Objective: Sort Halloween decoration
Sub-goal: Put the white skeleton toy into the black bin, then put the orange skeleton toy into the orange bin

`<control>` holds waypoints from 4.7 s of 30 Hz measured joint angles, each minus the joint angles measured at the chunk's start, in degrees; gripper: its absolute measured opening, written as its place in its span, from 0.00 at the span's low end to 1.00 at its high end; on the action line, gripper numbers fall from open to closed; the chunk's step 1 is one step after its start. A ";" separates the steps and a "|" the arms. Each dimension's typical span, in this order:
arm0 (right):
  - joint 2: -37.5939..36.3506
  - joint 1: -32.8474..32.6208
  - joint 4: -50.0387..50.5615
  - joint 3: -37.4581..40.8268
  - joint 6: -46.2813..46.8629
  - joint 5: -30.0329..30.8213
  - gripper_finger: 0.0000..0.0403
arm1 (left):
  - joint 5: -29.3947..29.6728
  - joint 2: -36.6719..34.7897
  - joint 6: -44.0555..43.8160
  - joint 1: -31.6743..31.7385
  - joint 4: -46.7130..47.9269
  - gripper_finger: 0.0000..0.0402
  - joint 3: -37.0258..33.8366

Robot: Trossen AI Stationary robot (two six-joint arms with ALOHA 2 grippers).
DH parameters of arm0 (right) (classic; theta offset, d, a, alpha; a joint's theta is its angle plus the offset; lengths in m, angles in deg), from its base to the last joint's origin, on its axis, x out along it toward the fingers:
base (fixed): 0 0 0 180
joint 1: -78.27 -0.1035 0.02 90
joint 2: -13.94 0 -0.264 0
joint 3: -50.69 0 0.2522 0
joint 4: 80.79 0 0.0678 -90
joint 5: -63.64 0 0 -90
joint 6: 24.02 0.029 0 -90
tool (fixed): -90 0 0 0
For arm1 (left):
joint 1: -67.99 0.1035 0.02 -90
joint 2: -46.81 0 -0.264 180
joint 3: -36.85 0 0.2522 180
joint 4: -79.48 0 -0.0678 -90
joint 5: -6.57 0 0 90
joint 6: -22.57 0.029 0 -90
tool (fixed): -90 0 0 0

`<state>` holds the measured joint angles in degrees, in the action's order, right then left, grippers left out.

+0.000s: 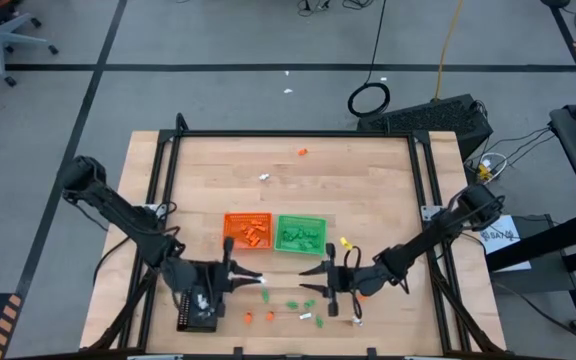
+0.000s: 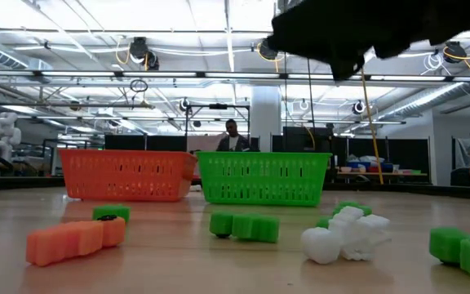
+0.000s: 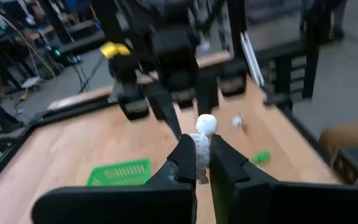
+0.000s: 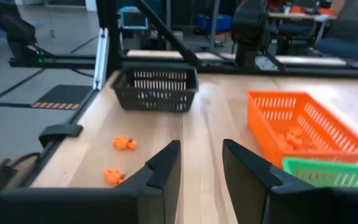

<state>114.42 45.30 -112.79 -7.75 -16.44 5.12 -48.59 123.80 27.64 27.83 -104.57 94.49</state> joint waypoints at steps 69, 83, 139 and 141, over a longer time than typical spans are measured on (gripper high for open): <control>2.52 0.31 -3.27 0.00 -2.26 0.27 0.25 | 3.38 -4.30 -13.69 -10.68 -15.37 0.05 -13.97; 2.52 0.31 -3.27 0.00 -0.99 0.27 0.25 | -2.38 -6.19 -52.21 -17.04 32.39 0.05 -4.26; -6.45 -5.67 21.25 -0.50 9.33 -4.66 0.25 | -3.45 3.21 -56.28 -17.55 39.87 0.32 6.02; -8.70 -6.63 28.93 -1.42 12.93 -4.58 0.25 | -0.15 3.21 -54.33 -17.54 39.85 0.31 6.02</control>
<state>105.72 38.67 -83.87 -9.17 -3.51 0.54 -48.75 127.01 -26.69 10.28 -64.71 100.50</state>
